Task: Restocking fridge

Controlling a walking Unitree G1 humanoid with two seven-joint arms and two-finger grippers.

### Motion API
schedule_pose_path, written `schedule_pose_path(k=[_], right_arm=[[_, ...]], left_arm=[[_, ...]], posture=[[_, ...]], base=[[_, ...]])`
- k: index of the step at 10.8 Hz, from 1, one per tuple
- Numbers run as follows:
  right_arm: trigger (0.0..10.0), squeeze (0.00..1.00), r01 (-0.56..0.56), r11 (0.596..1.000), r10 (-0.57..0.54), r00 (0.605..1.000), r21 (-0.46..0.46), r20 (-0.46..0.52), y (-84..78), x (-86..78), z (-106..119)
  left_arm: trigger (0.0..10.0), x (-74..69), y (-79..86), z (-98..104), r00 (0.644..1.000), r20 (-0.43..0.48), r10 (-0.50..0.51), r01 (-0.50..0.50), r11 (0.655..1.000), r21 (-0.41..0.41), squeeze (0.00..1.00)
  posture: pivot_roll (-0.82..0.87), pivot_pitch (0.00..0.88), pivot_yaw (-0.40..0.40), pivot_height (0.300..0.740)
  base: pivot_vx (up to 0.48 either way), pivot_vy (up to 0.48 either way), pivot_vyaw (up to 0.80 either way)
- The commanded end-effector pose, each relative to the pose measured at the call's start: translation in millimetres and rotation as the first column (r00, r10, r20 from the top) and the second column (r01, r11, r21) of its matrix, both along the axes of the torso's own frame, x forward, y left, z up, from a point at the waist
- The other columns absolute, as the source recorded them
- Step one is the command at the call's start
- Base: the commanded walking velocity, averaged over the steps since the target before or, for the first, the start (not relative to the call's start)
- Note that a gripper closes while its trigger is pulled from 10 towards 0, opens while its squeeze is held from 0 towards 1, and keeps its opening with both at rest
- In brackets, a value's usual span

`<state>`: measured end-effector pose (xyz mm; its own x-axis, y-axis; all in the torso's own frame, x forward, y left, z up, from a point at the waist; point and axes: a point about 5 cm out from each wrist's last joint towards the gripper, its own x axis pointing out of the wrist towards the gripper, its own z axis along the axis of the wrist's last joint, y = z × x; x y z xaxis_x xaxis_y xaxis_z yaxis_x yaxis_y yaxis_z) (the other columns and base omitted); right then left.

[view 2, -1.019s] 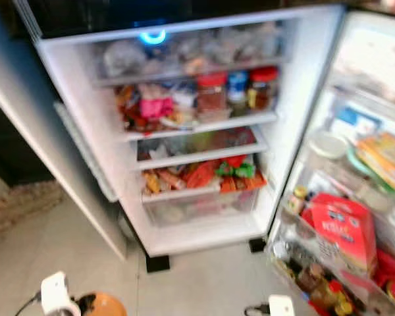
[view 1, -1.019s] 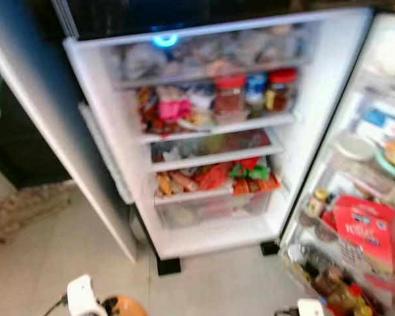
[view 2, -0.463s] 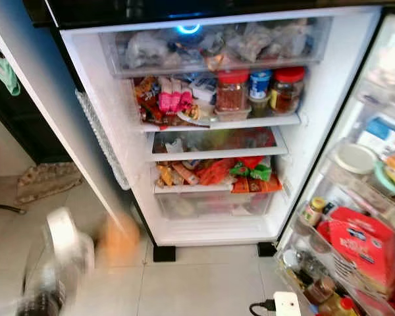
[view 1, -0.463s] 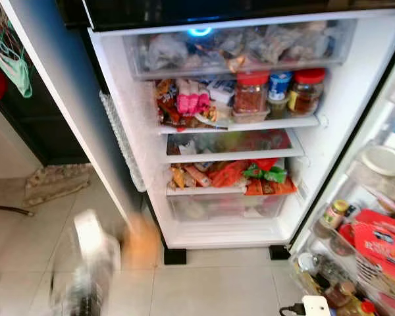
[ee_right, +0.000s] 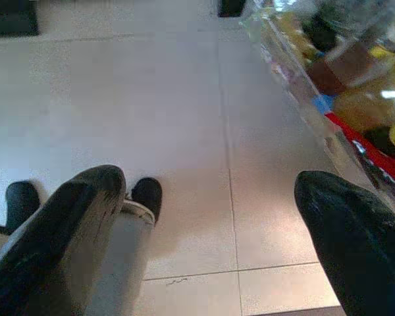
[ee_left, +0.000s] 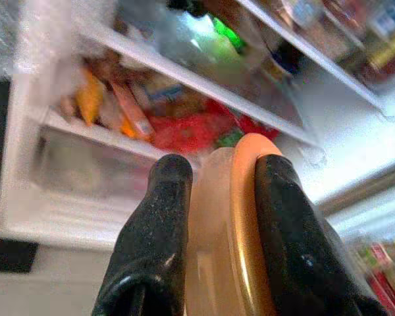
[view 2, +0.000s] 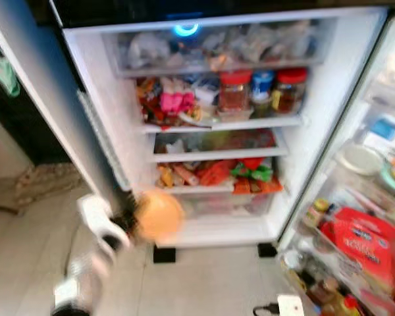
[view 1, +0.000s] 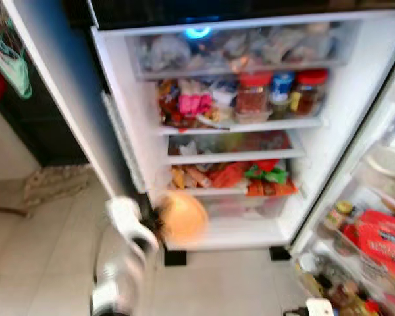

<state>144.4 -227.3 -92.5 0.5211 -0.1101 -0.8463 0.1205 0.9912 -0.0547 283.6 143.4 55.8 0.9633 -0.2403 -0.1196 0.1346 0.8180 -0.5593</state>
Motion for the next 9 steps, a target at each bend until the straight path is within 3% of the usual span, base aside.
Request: schedule_pose_path(k=[1,2,3,5,9], right_arm=[[10.0,0.00,0.019,1.000,-0.019,1.000,-0.006,-0.009,-2.3,-4.3,-1],[10.0,0.00,0.036,0.999,-0.036,0.999,-0.013,-0.013,-3.9,-4.7,-1],[10.0,0.00,0.039,0.999,-0.039,0.999,-0.013,-0.013,-4.4,-4.1,-1],[10.0,0.00,0.027,0.999,-0.028,0.999,-0.016,-0.021,-4.3,-5.0,-1],[10.0,0.00,0.043,0.999,-0.043,0.999,-0.012,-0.016,-3.6,-6.2,-2]], left_arm=[[10.0,-5.5,2.5,11,0.999,0.043,-0.006,0.006,1.000,0.017,0.00],[10.0,-14.9,-0.8,9,0.999,0.040,-0.034,0.032,0.998,0.050,0.00],[10.0,-18.3,-2.3,10,0.999,0.032,-0.021,0.020,0.999,0.027,0.00],[10.0,-10.5,-9.4,29,0.997,0.067,-0.029,0.029,1.000,0.001,0.00],[10.0,-8.8,-14.6,35,0.994,0.074,-0.074,0.072,0.997,0.037,0.00]], posture=[[-0.04,0.000,0.032,0.740],[-0.03,0.000,0.028,0.740],[-0.04,0.000,0.026,0.740],[-0.05,0.000,0.031,0.740],[-0.04,0.000,0.036,0.740]], base=[[0.000,0.000,0.00],[0.000,0.000,0.00],[0.000,0.000,0.00],[0.000,0.000,-0.80],[0.060,0.000,0.00]])
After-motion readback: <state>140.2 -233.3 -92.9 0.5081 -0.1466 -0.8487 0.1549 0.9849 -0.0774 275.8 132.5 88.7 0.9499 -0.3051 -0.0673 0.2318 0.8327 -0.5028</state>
